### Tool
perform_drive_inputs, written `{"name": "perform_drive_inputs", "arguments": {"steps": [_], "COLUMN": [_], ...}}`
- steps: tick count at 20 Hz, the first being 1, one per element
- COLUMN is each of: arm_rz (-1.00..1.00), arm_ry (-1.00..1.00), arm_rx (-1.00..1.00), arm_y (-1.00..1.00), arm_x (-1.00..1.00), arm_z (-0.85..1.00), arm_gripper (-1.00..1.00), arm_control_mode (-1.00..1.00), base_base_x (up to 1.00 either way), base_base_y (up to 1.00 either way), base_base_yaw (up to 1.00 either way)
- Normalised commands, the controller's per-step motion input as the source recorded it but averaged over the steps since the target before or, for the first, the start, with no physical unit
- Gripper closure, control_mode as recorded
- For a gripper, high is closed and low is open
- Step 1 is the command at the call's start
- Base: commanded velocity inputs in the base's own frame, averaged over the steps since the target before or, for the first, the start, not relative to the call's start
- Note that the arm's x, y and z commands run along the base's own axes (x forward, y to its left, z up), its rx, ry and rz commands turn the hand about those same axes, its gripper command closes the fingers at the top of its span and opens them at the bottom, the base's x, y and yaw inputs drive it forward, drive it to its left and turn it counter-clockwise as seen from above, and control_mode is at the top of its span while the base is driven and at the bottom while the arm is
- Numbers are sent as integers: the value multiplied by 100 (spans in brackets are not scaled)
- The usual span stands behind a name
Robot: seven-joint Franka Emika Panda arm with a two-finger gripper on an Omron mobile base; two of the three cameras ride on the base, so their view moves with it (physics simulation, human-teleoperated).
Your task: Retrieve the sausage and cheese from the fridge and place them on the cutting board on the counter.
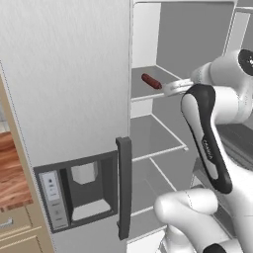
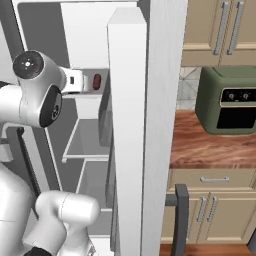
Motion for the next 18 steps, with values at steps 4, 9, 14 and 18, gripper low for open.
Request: {"name": "perform_drive_inputs", "arguments": {"steps": [4, 9, 14, 18], "arm_rz": [0, 0, 0, 0], "arm_ry": [3, 5, 17, 12], "arm_rx": [0, 0, 0, 0], "arm_y": [0, 0, 0, 0], "arm_x": [69, 68, 54, 58], "arm_z": [0, 0, 1, -8], "arm_gripper": [-100, -100, -100, -100], "arm_control_mode": [-100, -100, -100, -100], "base_base_x": [0, 0, 0, 0], "base_base_y": [0, 0, 0, 0], "base_base_yaw": [0, 0, 0, 0]}}
